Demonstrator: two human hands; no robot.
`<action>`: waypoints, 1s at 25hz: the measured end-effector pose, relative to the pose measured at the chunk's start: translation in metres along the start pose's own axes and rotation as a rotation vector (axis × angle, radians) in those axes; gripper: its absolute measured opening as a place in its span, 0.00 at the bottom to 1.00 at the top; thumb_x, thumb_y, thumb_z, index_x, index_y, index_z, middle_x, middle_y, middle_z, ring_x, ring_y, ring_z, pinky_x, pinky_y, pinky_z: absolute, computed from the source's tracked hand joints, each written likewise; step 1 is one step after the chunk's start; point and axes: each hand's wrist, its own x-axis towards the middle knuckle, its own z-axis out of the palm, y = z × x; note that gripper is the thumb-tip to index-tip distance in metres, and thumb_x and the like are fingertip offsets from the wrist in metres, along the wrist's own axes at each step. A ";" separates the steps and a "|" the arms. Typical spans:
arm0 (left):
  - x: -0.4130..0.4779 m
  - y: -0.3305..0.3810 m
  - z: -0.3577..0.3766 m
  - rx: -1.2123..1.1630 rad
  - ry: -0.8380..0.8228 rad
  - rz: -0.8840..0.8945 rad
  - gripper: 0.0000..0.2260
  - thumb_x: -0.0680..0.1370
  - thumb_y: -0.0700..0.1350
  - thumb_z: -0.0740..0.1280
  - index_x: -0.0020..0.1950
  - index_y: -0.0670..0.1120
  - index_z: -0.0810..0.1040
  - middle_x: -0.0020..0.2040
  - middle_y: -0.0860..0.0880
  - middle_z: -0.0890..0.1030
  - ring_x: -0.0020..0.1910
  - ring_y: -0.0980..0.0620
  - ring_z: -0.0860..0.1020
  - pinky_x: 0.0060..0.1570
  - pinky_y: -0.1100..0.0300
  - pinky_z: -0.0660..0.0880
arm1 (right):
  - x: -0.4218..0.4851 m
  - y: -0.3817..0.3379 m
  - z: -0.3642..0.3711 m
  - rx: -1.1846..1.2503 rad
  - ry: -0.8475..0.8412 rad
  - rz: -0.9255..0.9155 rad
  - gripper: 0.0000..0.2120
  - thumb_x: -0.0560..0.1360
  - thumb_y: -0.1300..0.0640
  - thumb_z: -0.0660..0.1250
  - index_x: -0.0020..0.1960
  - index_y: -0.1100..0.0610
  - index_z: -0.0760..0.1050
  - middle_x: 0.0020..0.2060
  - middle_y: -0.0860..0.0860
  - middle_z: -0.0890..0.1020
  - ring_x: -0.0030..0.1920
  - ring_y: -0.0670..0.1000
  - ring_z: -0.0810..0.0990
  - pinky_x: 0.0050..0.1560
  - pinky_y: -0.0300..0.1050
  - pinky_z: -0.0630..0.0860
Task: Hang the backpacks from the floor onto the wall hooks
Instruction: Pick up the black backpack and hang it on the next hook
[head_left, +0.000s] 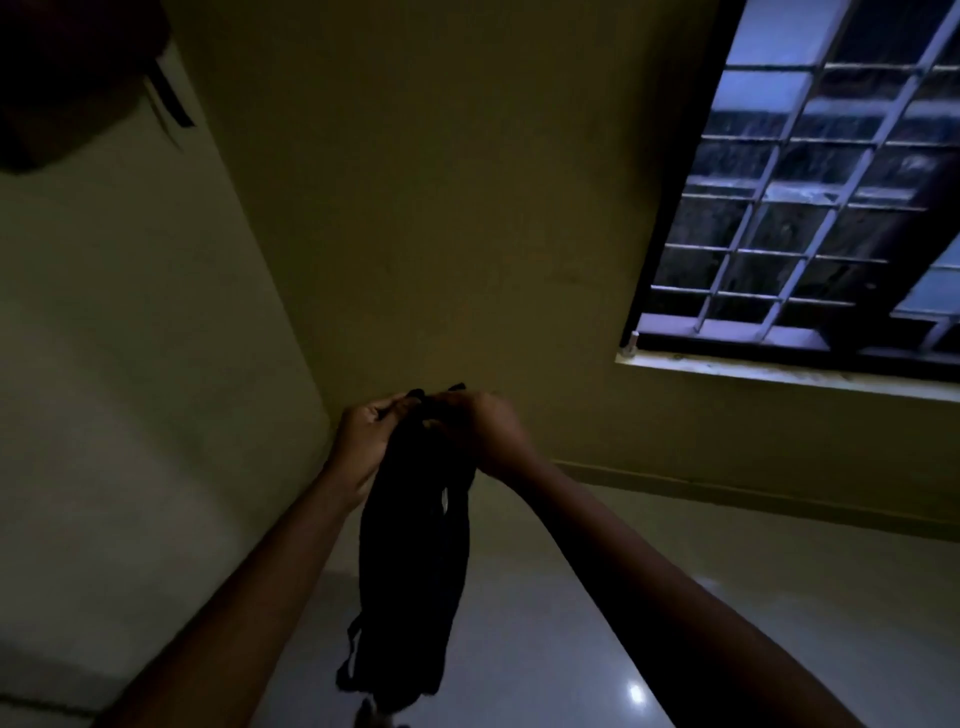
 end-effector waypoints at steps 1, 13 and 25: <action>0.004 0.013 -0.009 0.055 -0.010 0.027 0.13 0.77 0.38 0.64 0.60 0.38 0.76 0.50 0.45 0.81 0.33 0.64 0.81 0.34 0.72 0.77 | 0.008 -0.008 -0.004 0.011 0.038 -0.008 0.15 0.76 0.58 0.64 0.62 0.59 0.77 0.59 0.57 0.81 0.57 0.54 0.81 0.46 0.39 0.71; 0.054 0.186 -0.110 0.644 0.200 0.394 0.10 0.72 0.41 0.70 0.50 0.38 0.83 0.50 0.38 0.85 0.50 0.46 0.82 0.57 0.54 0.77 | 0.121 -0.115 -0.063 0.398 0.302 -0.140 0.07 0.72 0.56 0.69 0.45 0.58 0.85 0.37 0.50 0.85 0.35 0.42 0.79 0.35 0.37 0.71; 0.248 0.345 -0.168 0.601 0.264 0.866 0.09 0.76 0.38 0.64 0.48 0.35 0.83 0.42 0.45 0.82 0.38 0.60 0.78 0.37 0.65 0.69 | 0.343 -0.221 -0.160 -0.015 0.594 -0.379 0.13 0.77 0.52 0.62 0.59 0.54 0.78 0.53 0.53 0.84 0.51 0.52 0.82 0.37 0.37 0.68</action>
